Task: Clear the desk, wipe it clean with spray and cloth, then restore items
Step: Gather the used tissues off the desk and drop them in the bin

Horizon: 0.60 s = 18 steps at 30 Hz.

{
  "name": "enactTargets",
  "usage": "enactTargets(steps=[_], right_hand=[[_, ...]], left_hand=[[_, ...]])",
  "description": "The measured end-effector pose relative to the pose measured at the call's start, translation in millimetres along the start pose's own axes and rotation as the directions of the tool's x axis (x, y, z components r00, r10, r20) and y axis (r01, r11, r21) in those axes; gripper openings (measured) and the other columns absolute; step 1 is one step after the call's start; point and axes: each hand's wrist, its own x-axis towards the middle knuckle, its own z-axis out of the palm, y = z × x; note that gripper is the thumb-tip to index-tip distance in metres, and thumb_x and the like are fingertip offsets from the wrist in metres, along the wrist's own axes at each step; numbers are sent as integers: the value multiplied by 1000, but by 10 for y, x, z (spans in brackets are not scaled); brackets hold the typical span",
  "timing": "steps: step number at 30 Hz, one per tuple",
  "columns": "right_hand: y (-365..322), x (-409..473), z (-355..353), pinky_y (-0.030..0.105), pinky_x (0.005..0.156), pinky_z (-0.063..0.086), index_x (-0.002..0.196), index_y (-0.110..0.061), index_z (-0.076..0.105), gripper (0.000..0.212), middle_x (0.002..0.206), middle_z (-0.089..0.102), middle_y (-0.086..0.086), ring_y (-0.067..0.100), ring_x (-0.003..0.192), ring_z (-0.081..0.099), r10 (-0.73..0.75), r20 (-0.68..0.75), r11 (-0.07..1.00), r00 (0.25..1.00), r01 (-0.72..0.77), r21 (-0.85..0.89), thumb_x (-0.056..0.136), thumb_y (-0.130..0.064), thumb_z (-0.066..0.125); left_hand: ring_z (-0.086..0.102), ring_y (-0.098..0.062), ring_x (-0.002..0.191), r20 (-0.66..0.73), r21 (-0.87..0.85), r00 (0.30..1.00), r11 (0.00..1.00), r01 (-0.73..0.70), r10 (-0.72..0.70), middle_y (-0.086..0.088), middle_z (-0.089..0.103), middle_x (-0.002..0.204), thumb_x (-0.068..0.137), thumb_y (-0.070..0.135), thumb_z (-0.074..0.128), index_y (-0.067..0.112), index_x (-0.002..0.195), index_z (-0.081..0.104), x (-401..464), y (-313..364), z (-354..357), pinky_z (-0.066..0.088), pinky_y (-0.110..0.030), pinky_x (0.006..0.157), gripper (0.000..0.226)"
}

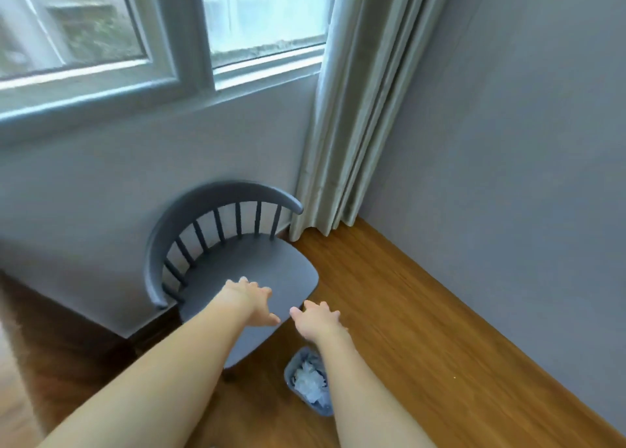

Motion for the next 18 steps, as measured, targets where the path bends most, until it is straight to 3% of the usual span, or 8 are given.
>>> enactTargets(steps=[10,18], right_hand=[[-1019,-814,-79,62,120,17,161,-26,25,60,168,19,10,40,154,13,-355,13,896,935,344,-282,107,-53,30],[-2201,-1797,451,63,121,16,162,-24,23,63,169,18,10,41,155,9,-589,142,679,796,582,-446,106,-55,28]], left_hand=[[9,-34,152,-61,-230,958,938,259,-280,-6,20,164,87,79,38,34,157,18,-1341,-1020,89,12,-56,119,85],[14,-32,151,-5,-480,843,741,469,-537,-4,17,165,82,85,37,35,157,17,-2637,-1873,706,15,-55,120,92]])
